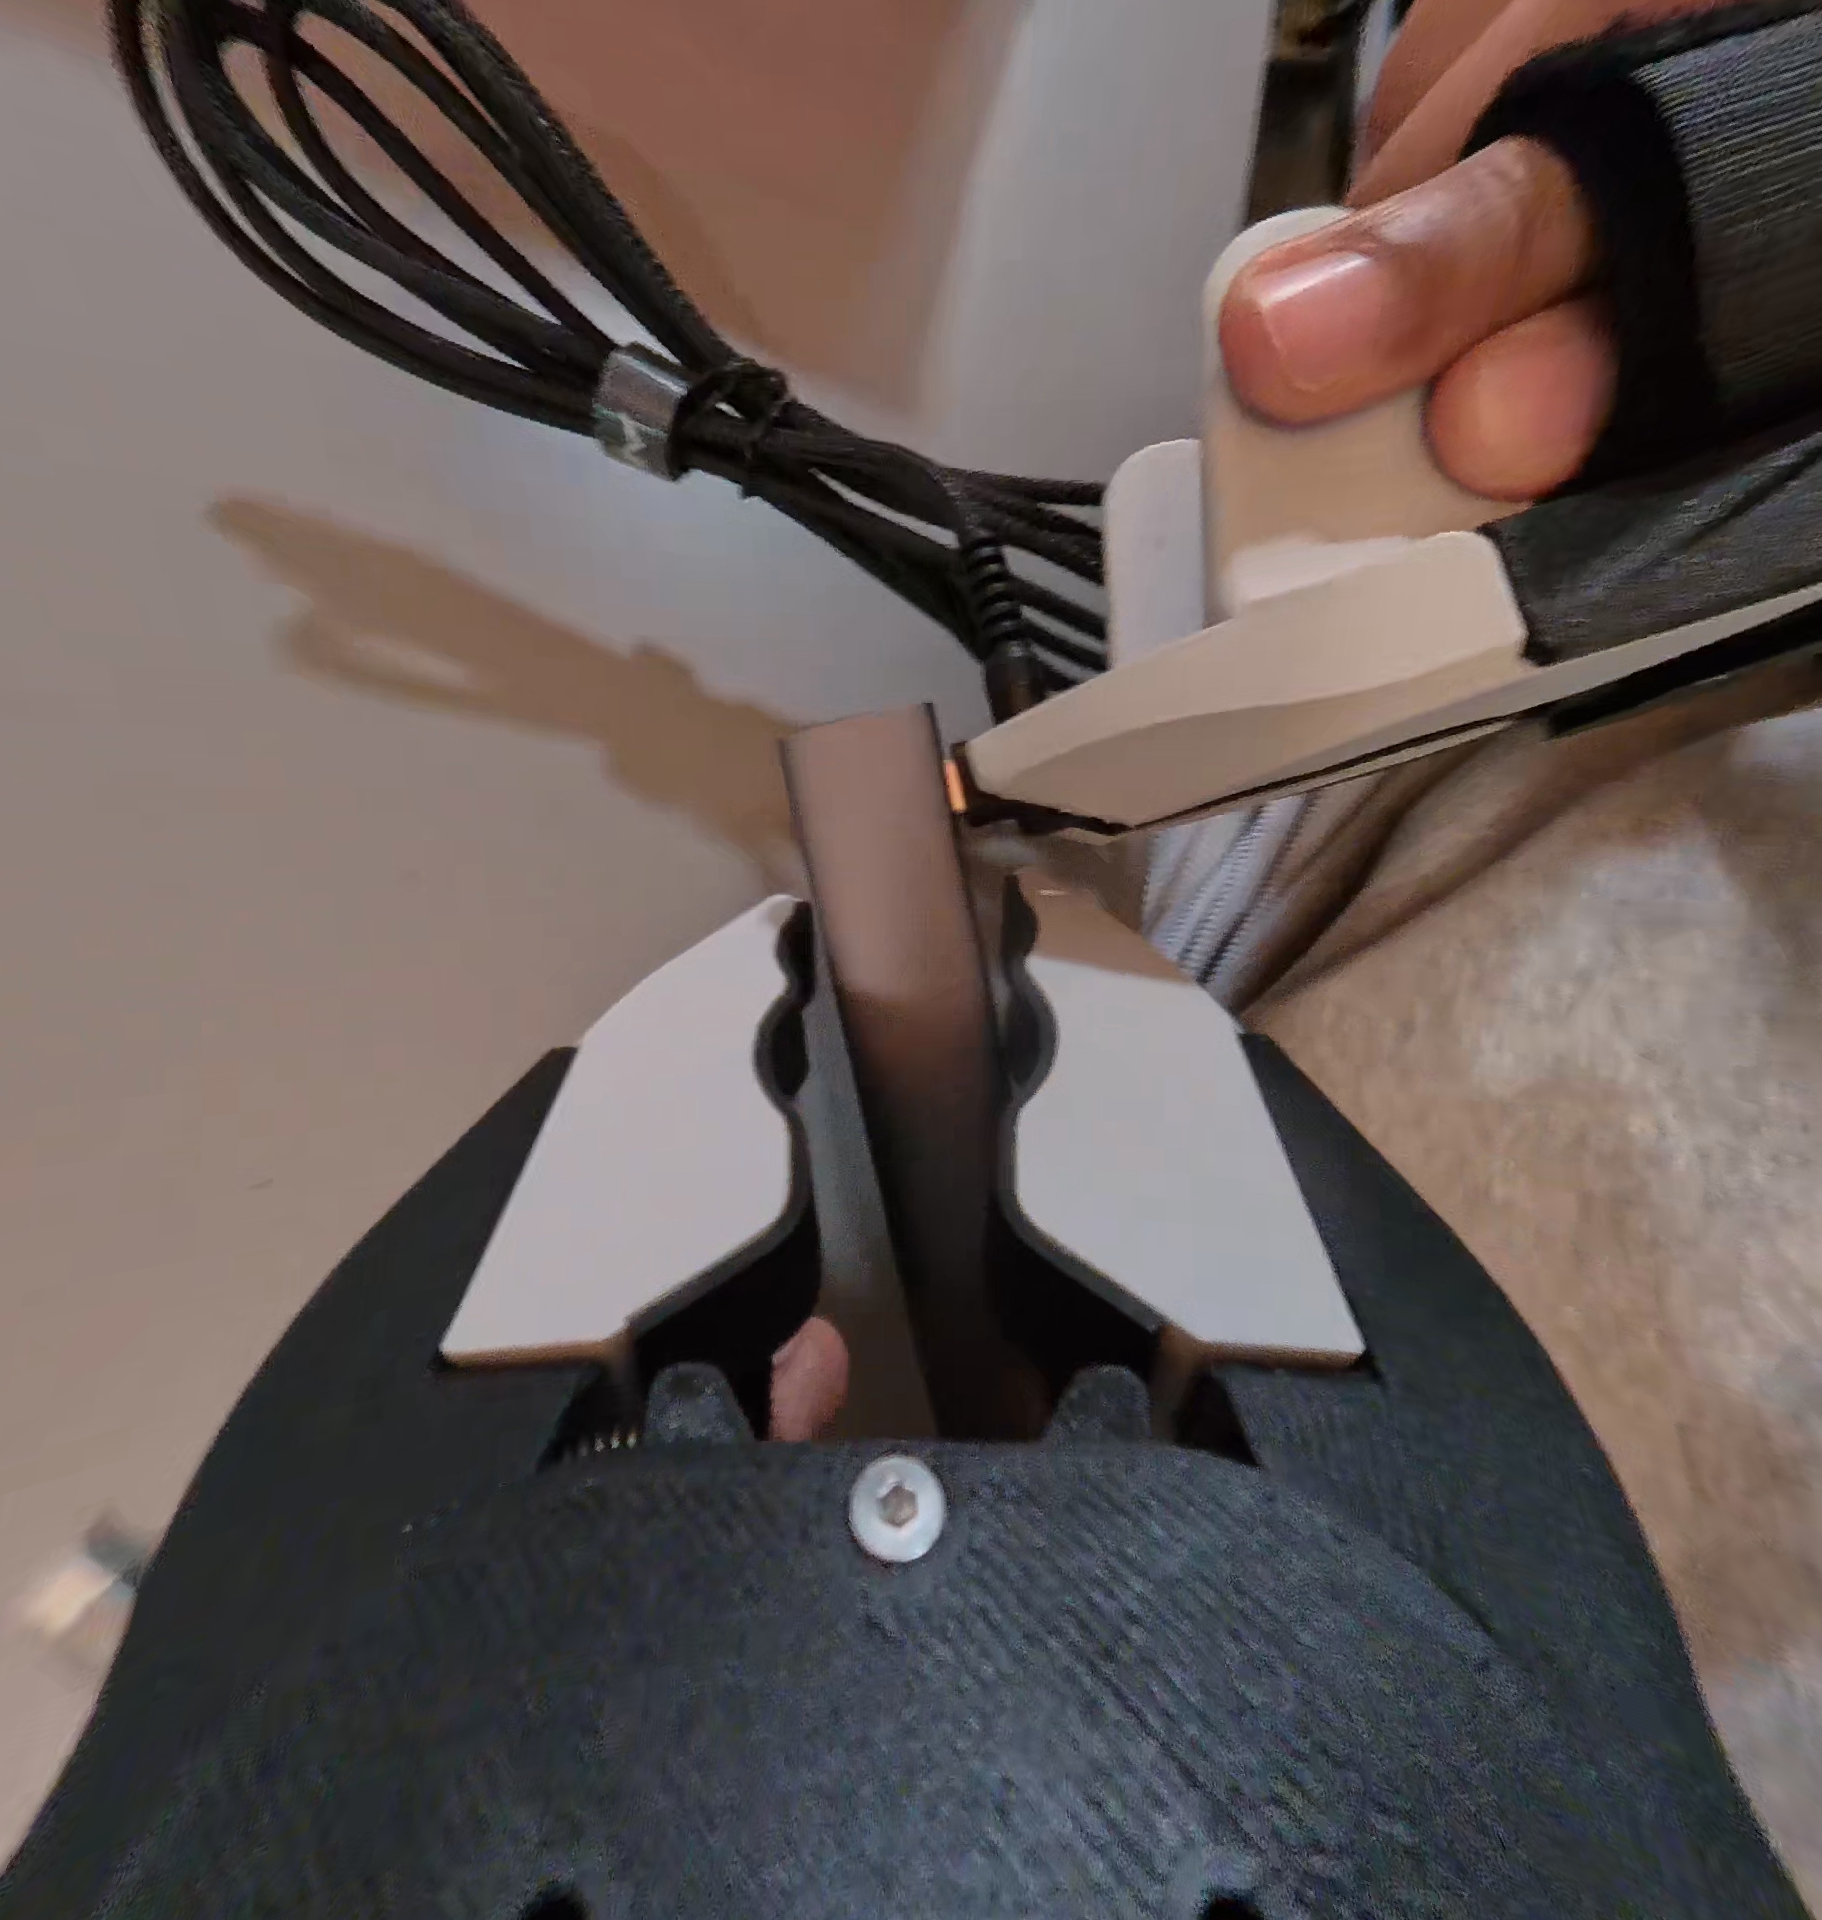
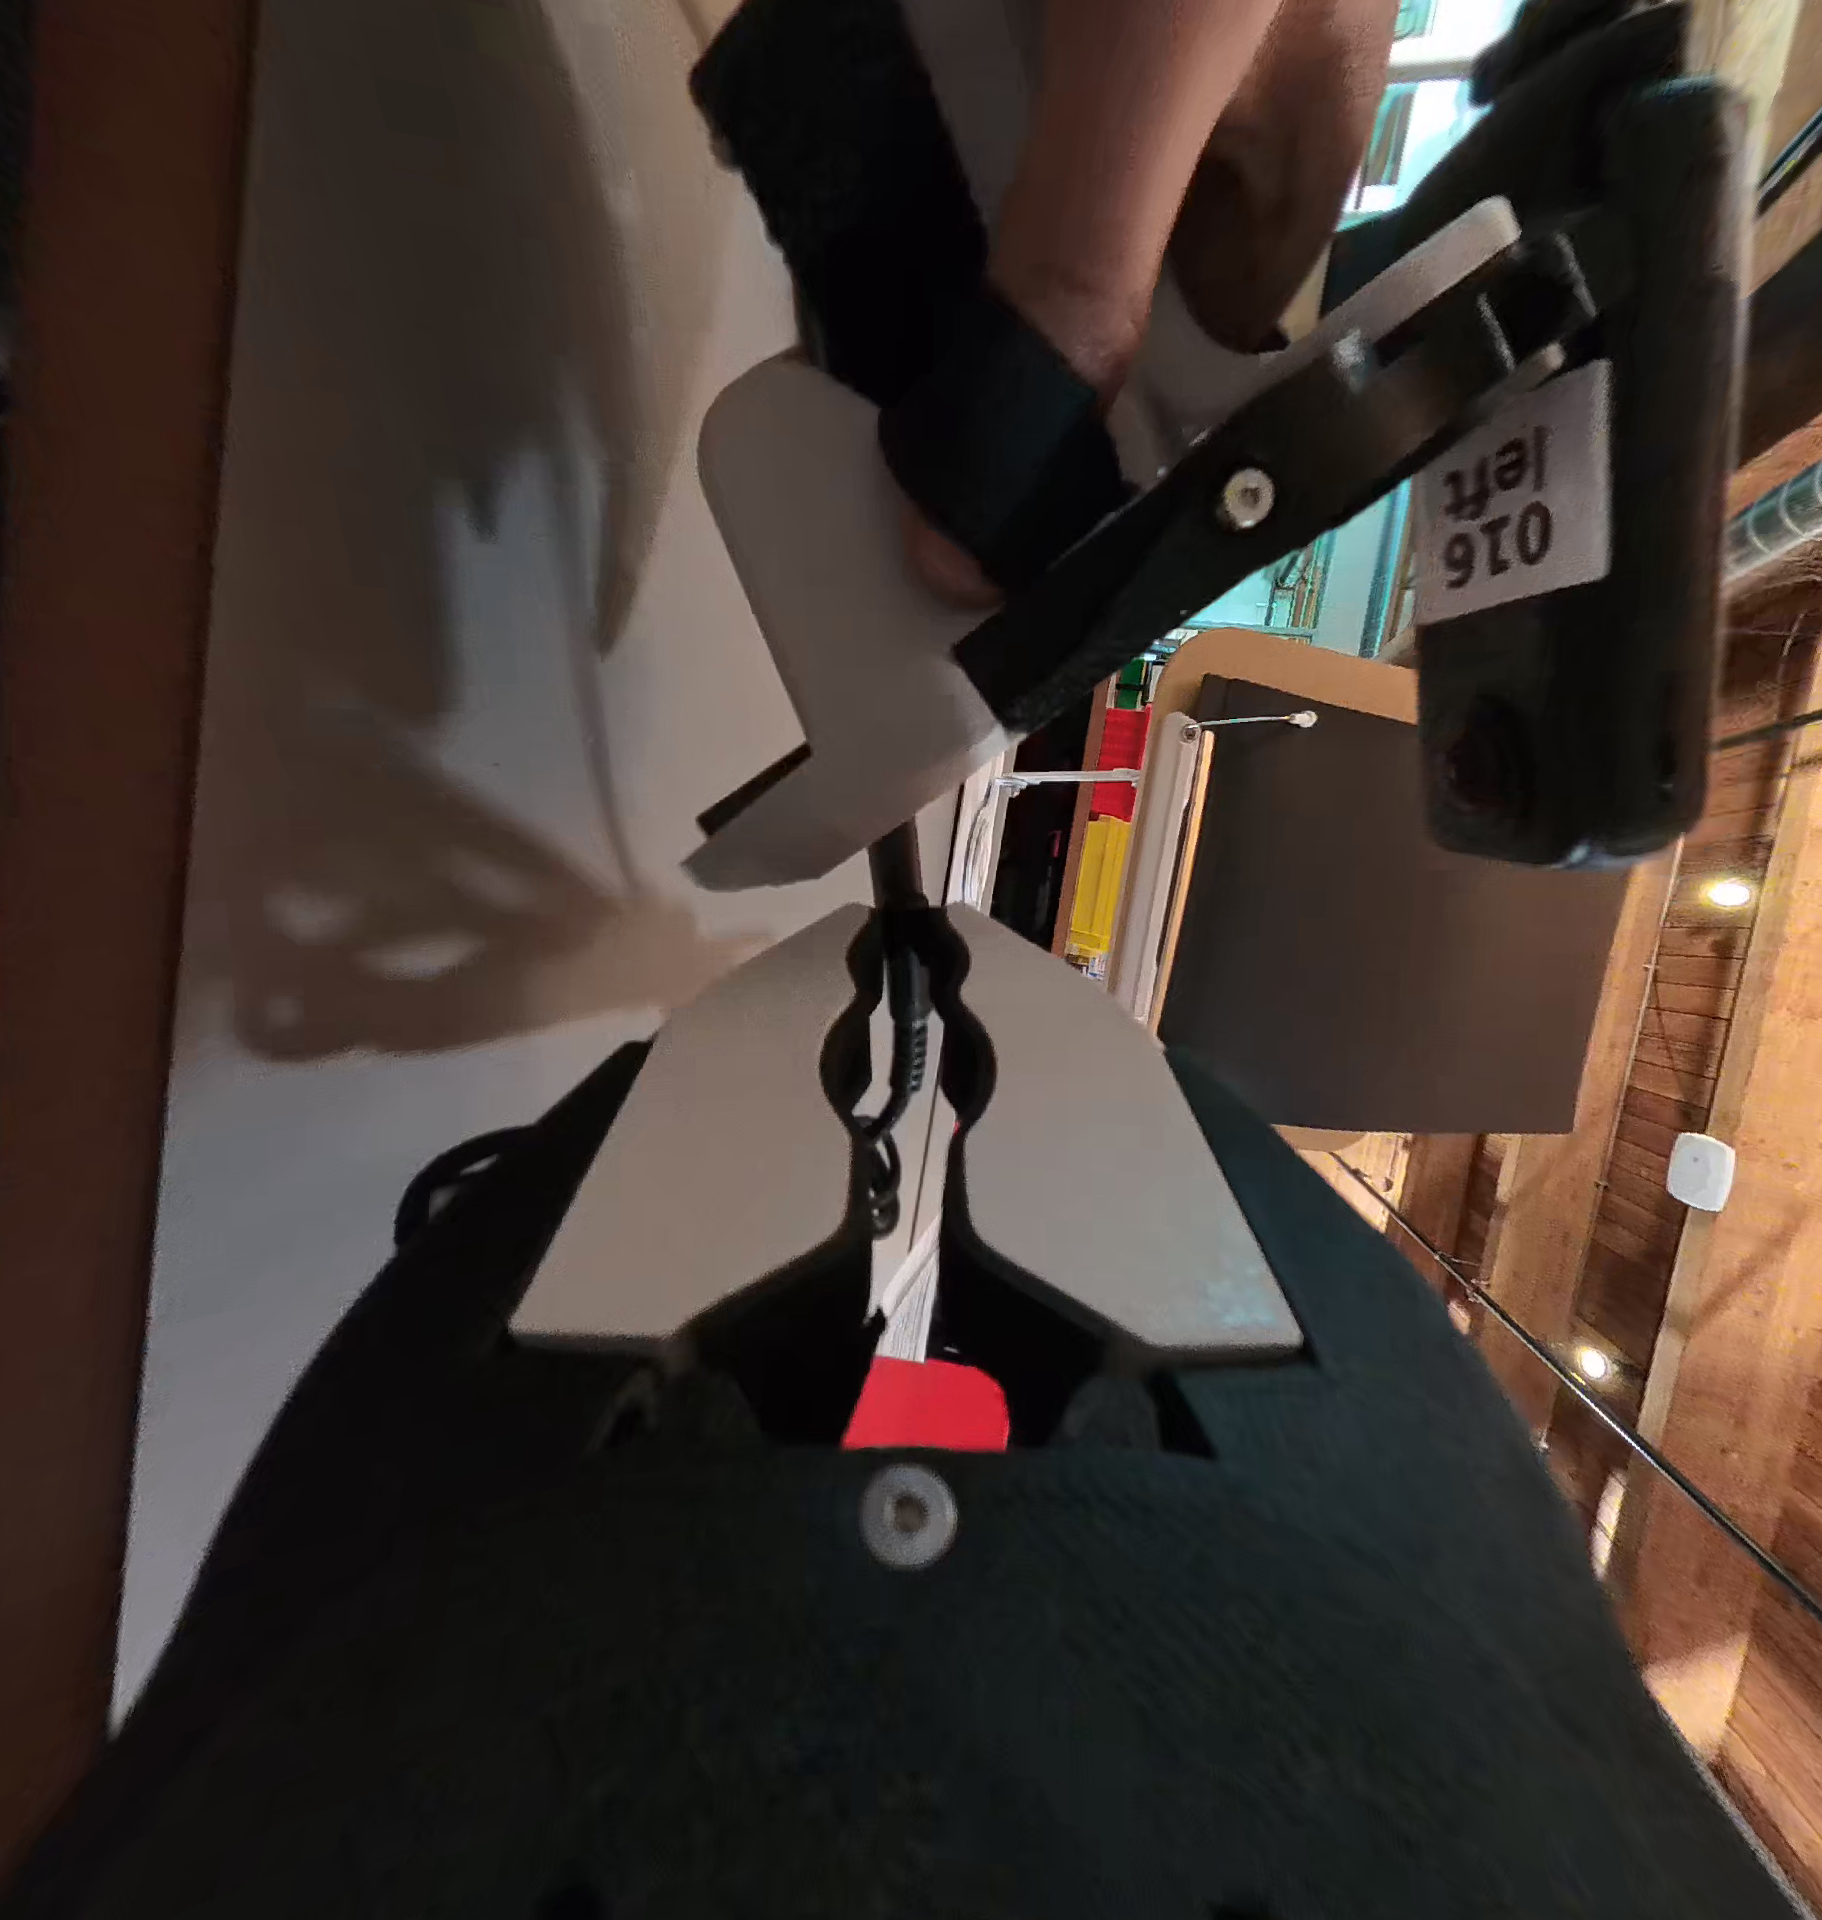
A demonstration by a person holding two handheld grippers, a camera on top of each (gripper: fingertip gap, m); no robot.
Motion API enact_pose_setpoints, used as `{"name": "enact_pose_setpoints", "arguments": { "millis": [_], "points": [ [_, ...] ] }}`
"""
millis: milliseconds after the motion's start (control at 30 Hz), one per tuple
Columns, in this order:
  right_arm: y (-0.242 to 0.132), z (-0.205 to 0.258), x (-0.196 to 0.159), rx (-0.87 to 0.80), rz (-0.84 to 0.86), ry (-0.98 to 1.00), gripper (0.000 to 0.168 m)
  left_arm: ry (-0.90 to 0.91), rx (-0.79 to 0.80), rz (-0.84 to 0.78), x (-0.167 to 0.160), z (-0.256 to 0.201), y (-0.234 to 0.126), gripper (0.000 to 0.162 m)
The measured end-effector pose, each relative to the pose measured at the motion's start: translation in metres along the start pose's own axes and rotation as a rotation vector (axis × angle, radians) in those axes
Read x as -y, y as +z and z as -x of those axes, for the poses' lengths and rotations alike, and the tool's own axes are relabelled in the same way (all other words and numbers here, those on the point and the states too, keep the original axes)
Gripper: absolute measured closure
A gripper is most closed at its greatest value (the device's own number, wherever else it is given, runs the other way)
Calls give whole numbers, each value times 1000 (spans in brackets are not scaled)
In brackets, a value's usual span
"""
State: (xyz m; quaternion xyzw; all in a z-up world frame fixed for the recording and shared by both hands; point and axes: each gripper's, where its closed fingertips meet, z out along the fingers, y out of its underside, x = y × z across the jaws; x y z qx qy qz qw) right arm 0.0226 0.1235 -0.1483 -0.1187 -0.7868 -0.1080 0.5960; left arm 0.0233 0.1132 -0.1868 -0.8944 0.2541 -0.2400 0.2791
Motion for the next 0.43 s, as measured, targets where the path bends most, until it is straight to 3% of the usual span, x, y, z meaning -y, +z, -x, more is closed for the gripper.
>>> {"name": "enact_pose_setpoints", "arguments": {
  "millis": [133,333,433],
  "points": [
    [0,3,-2,20,-2,9,160,-82,-101,-34,2,-6,6,135],
    [4,2,-7,36,35,42,160,-95,-1,-81,9,14,6,135],
    [5,2,-9,42,55,52,160,-153,-35,-79,11,15,5,135]
  ]
}}
